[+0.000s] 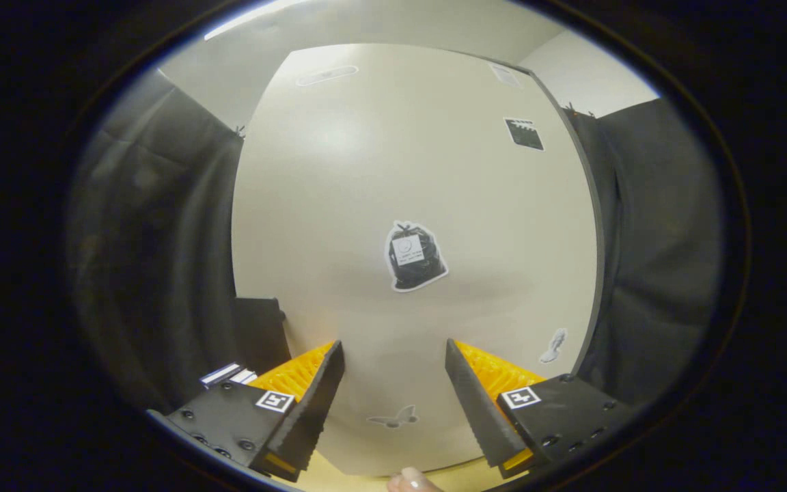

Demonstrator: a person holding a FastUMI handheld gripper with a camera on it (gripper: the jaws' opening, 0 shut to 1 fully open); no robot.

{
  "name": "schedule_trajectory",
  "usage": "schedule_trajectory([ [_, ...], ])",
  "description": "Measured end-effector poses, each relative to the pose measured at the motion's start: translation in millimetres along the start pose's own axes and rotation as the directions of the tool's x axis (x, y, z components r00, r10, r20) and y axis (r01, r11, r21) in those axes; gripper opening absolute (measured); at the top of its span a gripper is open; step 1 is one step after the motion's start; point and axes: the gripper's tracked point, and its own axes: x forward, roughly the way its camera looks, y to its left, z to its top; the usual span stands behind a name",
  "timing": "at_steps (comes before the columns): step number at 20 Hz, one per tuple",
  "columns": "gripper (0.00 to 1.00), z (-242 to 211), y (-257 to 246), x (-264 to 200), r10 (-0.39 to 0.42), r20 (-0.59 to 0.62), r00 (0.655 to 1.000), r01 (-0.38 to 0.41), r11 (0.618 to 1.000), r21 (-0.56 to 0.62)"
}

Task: Open the shoe cabinet door, grab the shoes and put them into the shoe cabinet, then close the shoe cabinet door.

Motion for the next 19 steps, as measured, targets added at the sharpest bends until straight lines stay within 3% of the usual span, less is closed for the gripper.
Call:
schedule_trajectory([
  [19, 0.94, -1.7, 3.4, 6.6, -0.007, 0.005, 1.0, 0.007, 1.0, 0.007],
])
